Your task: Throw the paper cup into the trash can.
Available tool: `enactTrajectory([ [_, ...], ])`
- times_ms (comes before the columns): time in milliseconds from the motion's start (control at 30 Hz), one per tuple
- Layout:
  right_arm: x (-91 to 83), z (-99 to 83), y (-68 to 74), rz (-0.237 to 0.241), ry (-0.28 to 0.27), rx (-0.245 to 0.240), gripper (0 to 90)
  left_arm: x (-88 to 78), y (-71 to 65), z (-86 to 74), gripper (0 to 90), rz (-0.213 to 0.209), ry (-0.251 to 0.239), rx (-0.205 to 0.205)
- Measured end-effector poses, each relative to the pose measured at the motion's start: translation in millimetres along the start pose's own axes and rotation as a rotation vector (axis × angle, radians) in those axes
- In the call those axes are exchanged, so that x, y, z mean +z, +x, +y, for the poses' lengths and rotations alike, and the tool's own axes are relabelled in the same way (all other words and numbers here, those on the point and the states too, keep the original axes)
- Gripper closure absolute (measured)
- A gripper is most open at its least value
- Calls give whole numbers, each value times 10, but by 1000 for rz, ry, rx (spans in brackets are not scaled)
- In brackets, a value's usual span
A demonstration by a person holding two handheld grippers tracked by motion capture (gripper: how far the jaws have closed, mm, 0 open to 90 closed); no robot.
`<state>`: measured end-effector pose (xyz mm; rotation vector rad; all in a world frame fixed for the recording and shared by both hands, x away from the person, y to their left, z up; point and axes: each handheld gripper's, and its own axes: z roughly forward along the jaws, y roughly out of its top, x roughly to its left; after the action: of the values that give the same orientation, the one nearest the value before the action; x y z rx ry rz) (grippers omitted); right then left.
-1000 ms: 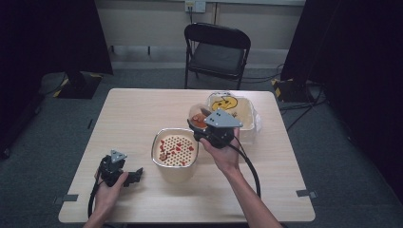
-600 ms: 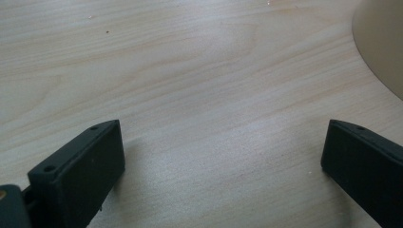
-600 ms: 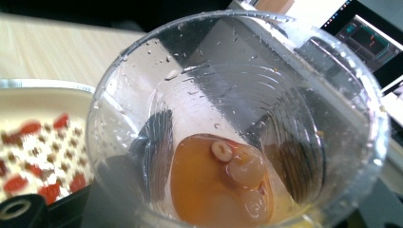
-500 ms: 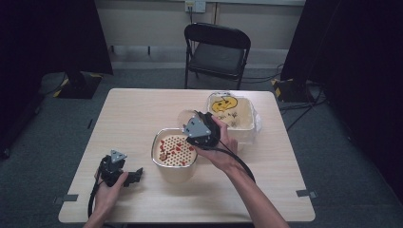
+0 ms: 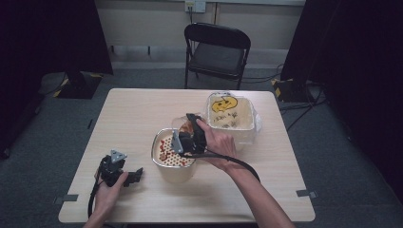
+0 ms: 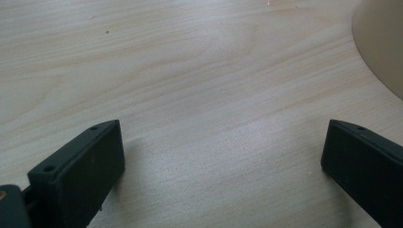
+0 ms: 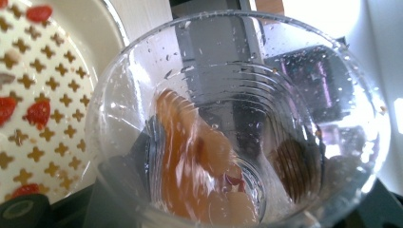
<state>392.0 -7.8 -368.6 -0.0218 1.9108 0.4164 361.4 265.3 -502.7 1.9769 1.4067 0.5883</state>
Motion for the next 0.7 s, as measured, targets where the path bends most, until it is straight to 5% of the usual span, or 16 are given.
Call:
enactTrajectory([
  [133,3,27,1,-6,14,-28,448,0,0,0,0,0,0,0],
  [233,30,37,39,-48,37,-145,451,0,0,0,0,0,0,0],
  [700,41,52,134,-169,93,-451,460,1,-1,0,0,-1,-2,-1],
])
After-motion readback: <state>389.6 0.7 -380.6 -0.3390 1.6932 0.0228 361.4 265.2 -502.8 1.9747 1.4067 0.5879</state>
